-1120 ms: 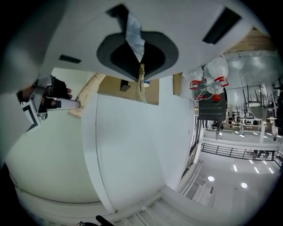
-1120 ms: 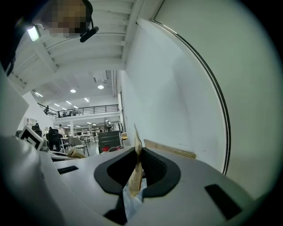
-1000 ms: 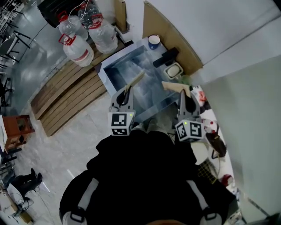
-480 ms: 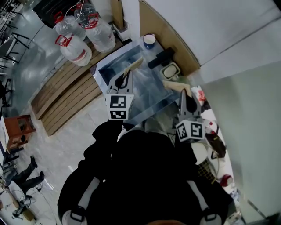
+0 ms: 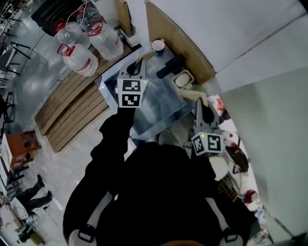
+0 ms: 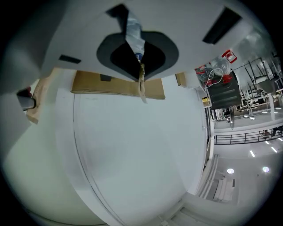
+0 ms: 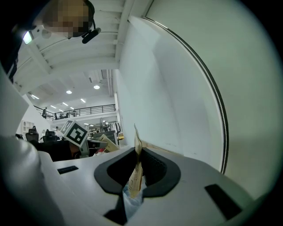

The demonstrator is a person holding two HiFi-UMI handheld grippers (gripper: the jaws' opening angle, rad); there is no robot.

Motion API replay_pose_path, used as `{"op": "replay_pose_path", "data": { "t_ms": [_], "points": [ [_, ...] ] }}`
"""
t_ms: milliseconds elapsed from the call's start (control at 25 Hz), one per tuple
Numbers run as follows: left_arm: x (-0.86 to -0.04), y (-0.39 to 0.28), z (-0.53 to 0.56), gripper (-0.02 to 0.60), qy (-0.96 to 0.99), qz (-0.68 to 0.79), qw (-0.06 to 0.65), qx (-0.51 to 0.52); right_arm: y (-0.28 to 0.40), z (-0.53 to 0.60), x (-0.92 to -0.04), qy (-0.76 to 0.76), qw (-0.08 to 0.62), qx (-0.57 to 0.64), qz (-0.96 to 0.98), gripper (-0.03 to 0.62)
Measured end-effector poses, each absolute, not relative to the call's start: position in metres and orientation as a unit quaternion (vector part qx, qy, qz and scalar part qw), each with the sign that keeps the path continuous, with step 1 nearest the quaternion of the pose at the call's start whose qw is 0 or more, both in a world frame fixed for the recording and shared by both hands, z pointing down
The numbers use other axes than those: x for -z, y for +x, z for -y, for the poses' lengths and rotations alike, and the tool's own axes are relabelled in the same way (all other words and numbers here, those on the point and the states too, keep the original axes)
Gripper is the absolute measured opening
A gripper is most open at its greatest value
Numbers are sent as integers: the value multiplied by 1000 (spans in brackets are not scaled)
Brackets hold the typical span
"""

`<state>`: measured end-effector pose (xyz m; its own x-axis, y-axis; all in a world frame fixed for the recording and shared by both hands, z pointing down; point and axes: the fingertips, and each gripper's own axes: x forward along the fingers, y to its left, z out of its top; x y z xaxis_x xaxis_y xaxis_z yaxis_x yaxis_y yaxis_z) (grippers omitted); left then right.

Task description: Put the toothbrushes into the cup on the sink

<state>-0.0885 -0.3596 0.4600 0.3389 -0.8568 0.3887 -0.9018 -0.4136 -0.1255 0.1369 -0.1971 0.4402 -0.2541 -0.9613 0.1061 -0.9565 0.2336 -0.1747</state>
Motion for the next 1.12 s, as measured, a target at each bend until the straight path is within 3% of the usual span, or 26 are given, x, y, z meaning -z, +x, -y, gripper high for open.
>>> {"op": "replay_pose_path", "data": {
  "t_ms": [1120],
  "points": [
    [-543,-49,471,6,807,499,81,-304,171,211,-456,-637,-2,118,-762,40]
  ]
}}
